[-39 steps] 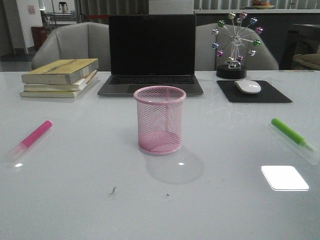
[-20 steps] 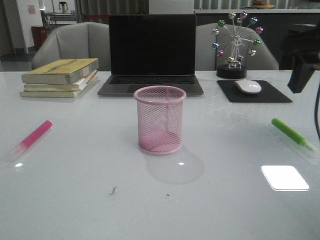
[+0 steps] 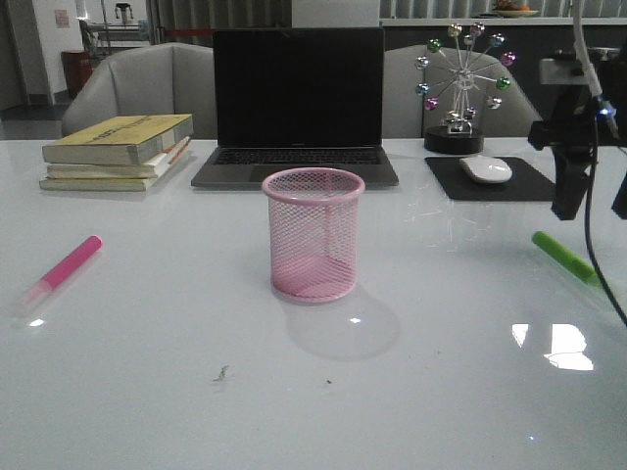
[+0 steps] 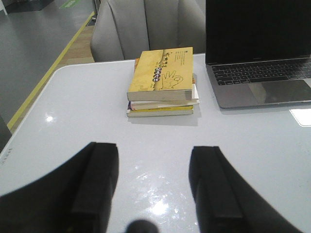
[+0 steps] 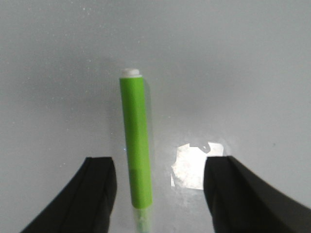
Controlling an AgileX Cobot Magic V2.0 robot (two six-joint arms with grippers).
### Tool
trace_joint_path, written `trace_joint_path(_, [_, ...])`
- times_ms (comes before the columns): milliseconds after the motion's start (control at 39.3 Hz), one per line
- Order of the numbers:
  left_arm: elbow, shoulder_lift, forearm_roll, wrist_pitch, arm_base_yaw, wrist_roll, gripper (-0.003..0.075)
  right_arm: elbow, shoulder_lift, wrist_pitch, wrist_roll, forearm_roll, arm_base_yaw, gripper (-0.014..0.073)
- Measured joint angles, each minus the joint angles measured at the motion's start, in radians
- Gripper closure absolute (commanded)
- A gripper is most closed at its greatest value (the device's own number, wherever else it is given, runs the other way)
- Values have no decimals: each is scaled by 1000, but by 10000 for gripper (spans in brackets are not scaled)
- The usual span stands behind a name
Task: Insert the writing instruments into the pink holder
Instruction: 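Lower the right gripper onto the green marker and close on it, then lift the green marker upright and carry it over the pink holder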
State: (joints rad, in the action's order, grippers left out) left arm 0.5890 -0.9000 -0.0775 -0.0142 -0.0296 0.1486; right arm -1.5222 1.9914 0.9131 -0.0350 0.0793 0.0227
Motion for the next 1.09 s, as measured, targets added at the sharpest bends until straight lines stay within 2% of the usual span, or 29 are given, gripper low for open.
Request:
trace_joint_path(636, [0, 0, 0, 0, 0, 0, 315, -19, 120, 15, -18, 15, 0, 103])
trace_joint_path(738, [0, 0, 0, 0, 0, 0, 315, -23, 124, 19, -18, 11, 0, 189])
trace_joint_path(916, [0, 0, 0, 0, 0, 0, 315, -28, 129, 19, -18, -9, 4, 531])
trace_joint_path(941, [0, 0, 0, 0, 0, 0, 315, -28, 129, 19, -18, -6, 4, 554])
trace_joint_path(992, [0, 0, 0, 0, 0, 0, 315, -29, 129, 18, -18, -6, 4, 526])
trace_joint_path(1094, [0, 0, 0, 0, 0, 0, 315, -32, 130, 18, -18, 0, 4, 536])
